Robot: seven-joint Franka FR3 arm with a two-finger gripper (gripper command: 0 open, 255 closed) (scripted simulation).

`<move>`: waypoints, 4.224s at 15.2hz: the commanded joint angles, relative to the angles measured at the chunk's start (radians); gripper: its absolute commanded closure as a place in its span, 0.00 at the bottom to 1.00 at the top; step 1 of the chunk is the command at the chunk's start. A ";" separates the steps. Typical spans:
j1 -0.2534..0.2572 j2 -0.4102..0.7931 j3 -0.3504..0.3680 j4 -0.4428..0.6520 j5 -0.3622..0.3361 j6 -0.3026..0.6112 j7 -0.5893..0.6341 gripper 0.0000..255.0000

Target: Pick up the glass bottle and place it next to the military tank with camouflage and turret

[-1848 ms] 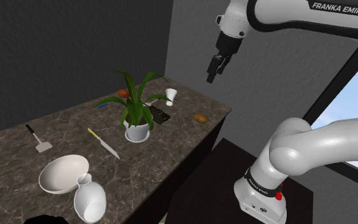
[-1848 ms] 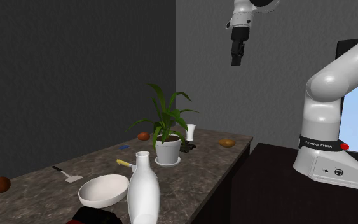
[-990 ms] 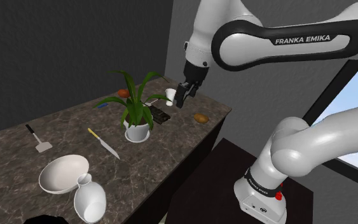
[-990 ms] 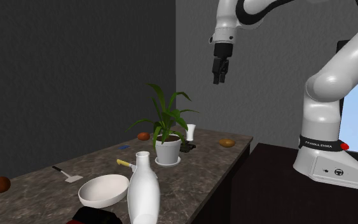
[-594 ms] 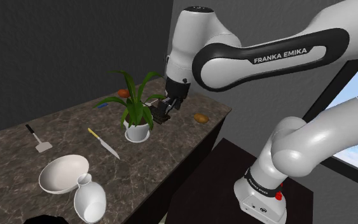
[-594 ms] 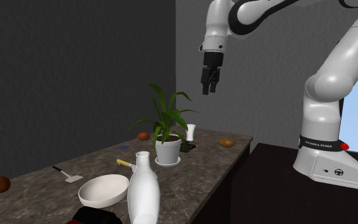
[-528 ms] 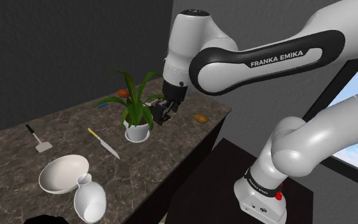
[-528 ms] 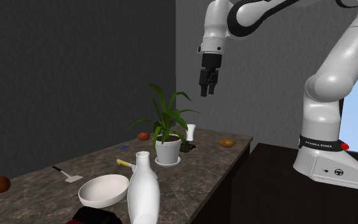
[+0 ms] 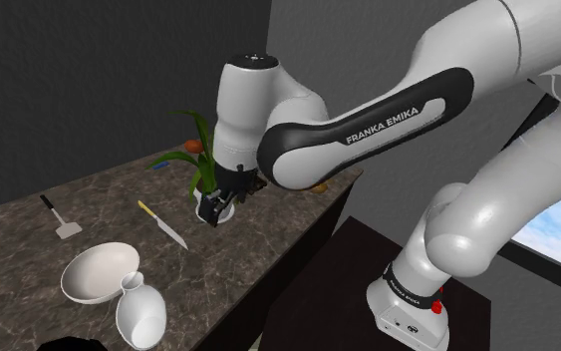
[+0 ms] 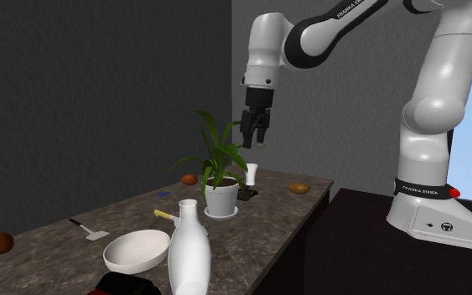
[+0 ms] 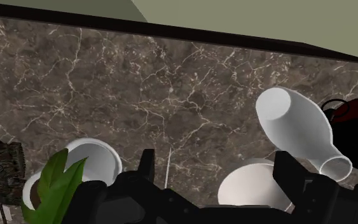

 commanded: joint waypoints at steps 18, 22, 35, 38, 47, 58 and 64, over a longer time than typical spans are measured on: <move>0.236 0.748 -0.001 0.519 -0.541 0.088 0.545 0.00; 0.251 0.790 -0.024 0.528 -0.571 0.118 0.563 0.00; 0.261 0.817 -0.039 0.535 -0.590 0.136 0.574 1.00; 0.261 0.817 -0.039 0.535 -0.590 0.136 0.574 1.00; 0.242 0.772 -0.011 0.535 -0.553 0.095 0.546 1.00; 0.206 0.681 0.041 0.554 -0.474 -0.003 0.487 1.00; 0.190 0.637 0.063 0.576 -0.433 -0.060 0.456 1.00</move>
